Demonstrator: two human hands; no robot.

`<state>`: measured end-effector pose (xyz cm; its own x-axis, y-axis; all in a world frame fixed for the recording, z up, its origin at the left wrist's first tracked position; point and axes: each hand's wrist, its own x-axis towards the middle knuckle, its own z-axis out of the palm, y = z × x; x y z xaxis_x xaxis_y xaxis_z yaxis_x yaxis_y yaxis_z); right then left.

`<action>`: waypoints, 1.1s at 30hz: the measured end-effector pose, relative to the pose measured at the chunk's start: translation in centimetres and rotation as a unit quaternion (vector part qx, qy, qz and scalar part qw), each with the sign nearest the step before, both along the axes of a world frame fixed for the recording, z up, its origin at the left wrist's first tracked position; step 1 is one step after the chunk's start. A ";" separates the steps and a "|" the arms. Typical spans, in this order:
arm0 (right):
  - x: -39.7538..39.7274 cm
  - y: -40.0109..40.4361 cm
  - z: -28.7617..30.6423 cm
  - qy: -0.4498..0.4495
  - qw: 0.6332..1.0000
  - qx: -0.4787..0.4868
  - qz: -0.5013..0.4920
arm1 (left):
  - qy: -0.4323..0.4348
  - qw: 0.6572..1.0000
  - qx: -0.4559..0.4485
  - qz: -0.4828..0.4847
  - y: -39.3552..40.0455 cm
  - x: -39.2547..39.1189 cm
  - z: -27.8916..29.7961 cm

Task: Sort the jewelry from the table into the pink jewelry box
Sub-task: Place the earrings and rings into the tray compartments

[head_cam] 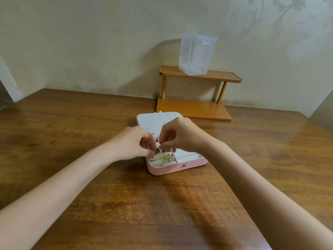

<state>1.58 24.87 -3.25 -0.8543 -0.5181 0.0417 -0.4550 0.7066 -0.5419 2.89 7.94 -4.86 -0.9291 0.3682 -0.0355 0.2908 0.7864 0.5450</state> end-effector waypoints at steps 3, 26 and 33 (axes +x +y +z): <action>0.1 -0.8 -0.7 0.019 1.000 0.014 0.014 | -0.007 1.000 0.005 0.004 -0.1 0.2 -0.5; -2.2 0.2 -0.3 0.049 0.997 0.059 -0.031 | 0.015 0.994 0.045 0.095 -1.1 -1.6 -0.8; -2.6 -0.9 -1.2 0.068 0.991 0.118 -0.011 | -0.009 0.971 0.138 0.193 -1.5 -3.4 -2.0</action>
<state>-1.05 23.94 -4.50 -0.8605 -0.5082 0.0372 -0.4953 0.8170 -0.2955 -0.54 6.39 -6.90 -0.9999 -0.0103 -0.0031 -0.0091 0.6575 0.7534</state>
